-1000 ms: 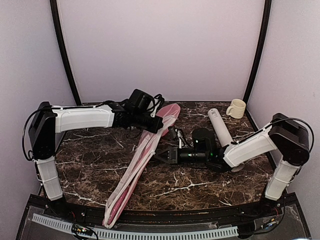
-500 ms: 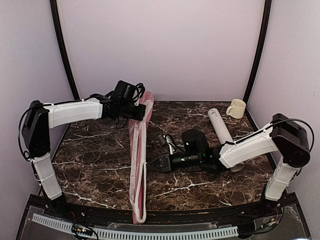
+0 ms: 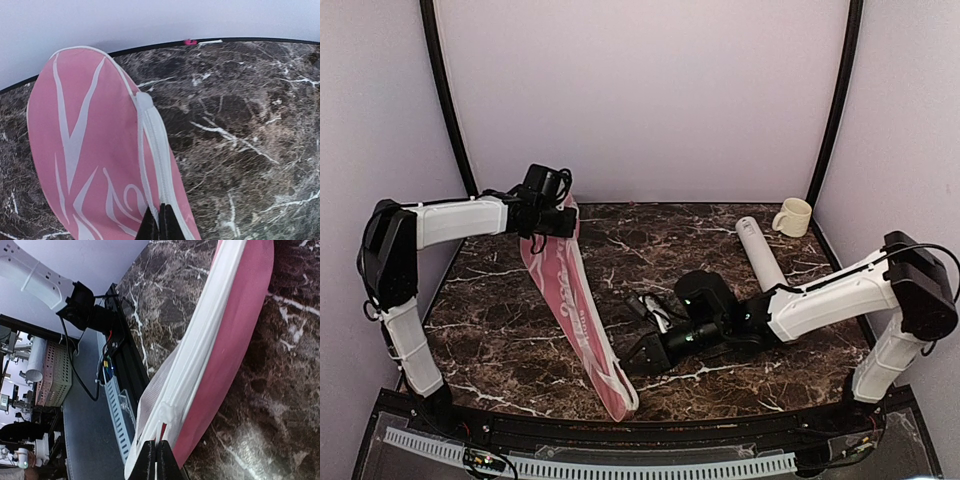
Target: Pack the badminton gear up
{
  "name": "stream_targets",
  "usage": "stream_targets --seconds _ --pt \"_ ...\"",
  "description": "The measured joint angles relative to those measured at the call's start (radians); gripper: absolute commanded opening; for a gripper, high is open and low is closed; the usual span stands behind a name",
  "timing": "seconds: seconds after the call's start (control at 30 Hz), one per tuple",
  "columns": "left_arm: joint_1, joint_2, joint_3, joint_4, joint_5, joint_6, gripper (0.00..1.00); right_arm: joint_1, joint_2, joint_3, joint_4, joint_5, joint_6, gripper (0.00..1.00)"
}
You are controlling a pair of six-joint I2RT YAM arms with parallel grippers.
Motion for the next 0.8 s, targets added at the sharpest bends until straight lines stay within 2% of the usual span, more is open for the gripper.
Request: stream_targets --seconds 0.27,0.47,0.8 --pt "0.114 0.000 -0.076 -0.003 -0.016 0.000 0.00 0.057 -0.085 -0.061 -0.151 -0.015 -0.020 0.00" --pt "0.142 0.000 -0.118 -0.005 -0.017 -0.001 0.00 0.053 -0.172 -0.135 -0.197 0.047 0.027 0.00" --pt "0.163 -0.031 -0.190 0.036 0.012 -0.001 0.00 -0.086 -0.193 -0.217 -0.240 0.145 0.143 0.00"
